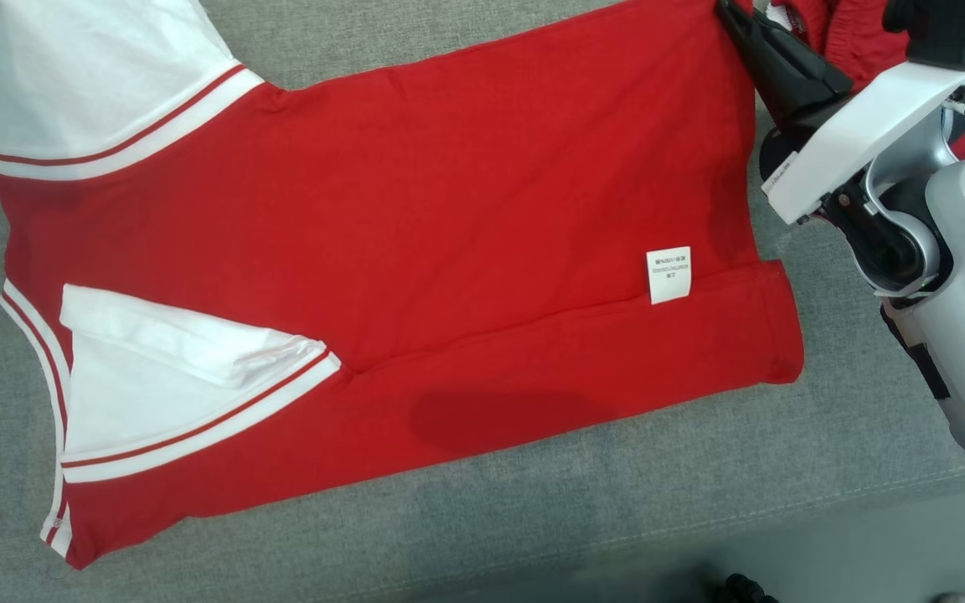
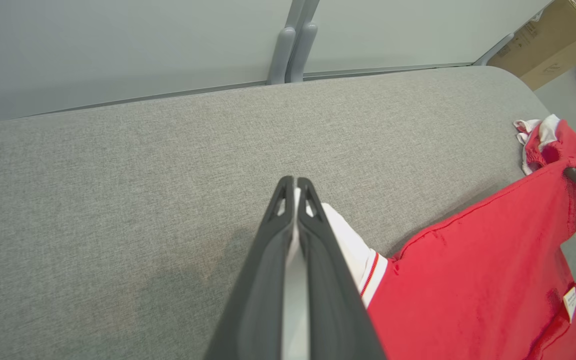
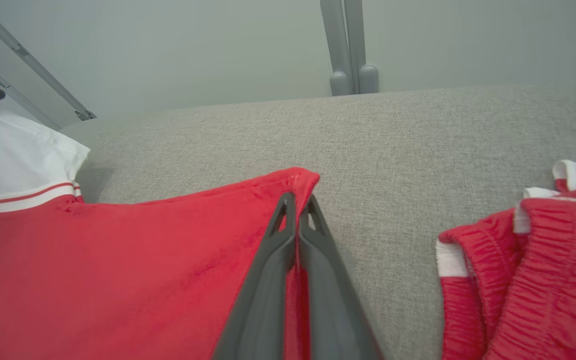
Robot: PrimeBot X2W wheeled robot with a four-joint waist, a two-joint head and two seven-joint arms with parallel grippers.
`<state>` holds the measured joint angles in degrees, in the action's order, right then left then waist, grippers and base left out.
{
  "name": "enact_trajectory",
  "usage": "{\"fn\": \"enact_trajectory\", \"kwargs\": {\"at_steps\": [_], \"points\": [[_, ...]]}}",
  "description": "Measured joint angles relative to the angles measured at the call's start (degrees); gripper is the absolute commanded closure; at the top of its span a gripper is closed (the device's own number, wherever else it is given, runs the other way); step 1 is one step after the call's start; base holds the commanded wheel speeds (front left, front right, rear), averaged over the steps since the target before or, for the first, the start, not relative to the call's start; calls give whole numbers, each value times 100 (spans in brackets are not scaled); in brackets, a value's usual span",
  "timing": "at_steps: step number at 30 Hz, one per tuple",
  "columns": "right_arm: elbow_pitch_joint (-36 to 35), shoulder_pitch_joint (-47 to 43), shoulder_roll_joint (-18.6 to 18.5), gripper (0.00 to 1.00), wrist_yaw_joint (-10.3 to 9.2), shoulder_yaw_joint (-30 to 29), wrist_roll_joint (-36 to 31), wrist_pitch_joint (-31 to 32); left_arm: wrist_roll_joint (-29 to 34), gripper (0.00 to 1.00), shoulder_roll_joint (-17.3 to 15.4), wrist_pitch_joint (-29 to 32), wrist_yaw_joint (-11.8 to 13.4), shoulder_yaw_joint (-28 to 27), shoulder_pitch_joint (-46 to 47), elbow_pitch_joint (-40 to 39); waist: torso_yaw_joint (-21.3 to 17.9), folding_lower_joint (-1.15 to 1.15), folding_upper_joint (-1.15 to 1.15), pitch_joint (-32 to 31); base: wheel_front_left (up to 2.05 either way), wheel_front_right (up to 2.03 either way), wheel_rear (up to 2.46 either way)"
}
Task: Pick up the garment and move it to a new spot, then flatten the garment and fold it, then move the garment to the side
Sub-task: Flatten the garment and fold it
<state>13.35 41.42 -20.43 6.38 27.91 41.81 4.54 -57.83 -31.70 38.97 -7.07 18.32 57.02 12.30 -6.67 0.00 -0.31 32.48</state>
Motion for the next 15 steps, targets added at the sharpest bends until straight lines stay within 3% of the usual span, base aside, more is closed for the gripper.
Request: {"fn": "enact_trajectory", "kwargs": {"at_steps": [15], "points": [[-288, -608, -162, 100, -100, 78, -154, -266, -505, 100, -4, -483, -5, -104, -810, -996, 262, 0, 0, -335, 0, 0, 0]]}}
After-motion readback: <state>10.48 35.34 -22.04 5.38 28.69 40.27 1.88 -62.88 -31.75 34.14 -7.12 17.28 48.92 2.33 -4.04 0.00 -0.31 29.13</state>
